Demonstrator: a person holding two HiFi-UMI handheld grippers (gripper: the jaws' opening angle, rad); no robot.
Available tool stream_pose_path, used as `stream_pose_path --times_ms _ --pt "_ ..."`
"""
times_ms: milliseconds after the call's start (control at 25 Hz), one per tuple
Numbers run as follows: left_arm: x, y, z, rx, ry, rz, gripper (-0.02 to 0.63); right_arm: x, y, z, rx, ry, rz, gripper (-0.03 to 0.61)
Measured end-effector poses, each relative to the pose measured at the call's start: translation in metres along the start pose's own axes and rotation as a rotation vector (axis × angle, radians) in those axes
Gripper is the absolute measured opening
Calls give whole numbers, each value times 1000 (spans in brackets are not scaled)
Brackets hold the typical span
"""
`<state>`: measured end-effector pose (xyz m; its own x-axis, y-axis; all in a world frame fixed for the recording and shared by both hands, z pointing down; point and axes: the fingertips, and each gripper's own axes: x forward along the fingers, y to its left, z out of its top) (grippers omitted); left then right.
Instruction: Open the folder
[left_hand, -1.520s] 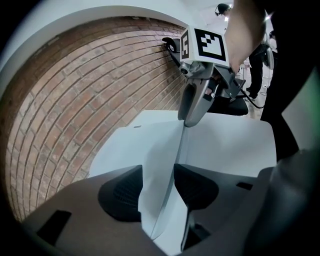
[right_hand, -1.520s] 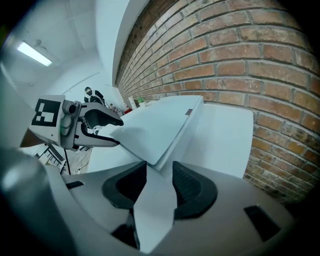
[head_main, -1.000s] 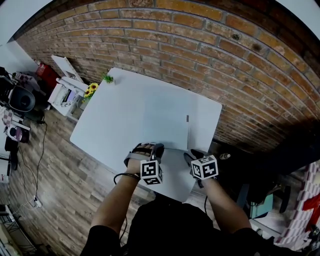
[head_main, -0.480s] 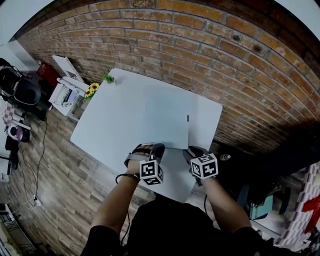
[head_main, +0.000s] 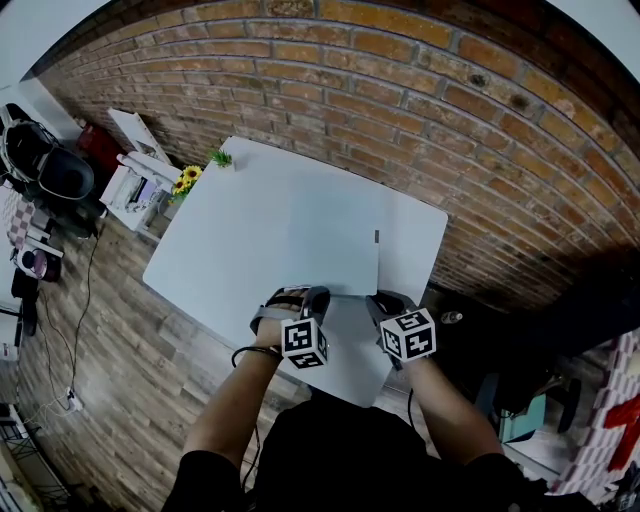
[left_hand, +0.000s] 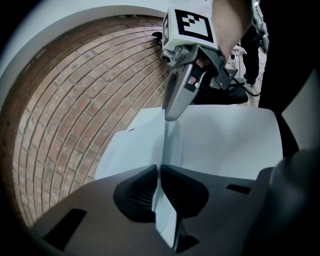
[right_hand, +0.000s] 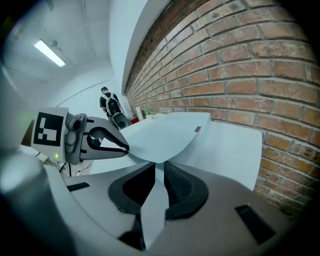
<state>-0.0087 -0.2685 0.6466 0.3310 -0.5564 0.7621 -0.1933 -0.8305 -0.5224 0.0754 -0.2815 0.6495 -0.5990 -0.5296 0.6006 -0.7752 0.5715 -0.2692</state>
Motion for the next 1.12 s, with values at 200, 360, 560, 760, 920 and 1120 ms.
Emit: stream_pose_path --times_ms 200,360,560,760,920,1120 --pt "7 3 11 -8 -40 10 111 0 -2 5 0 -6 10 74" --pt "14 4 28 -35 -78 -8 126 0 0 7 4 -7 19 74" --pt "25 2 41 -32 -92 -22 124 0 0 7 -5 4 26 74" --pt "28 4 42 -49 -88 -35 74 4 -5 0 -6 43 20 80" --pt "16 18 46 -119 -132 1 40 7 -15 -10 1 73 -15 91" --pt "-2 30 43 -242 -189 22 29 13 -15 -15 -1 98 -20 95"
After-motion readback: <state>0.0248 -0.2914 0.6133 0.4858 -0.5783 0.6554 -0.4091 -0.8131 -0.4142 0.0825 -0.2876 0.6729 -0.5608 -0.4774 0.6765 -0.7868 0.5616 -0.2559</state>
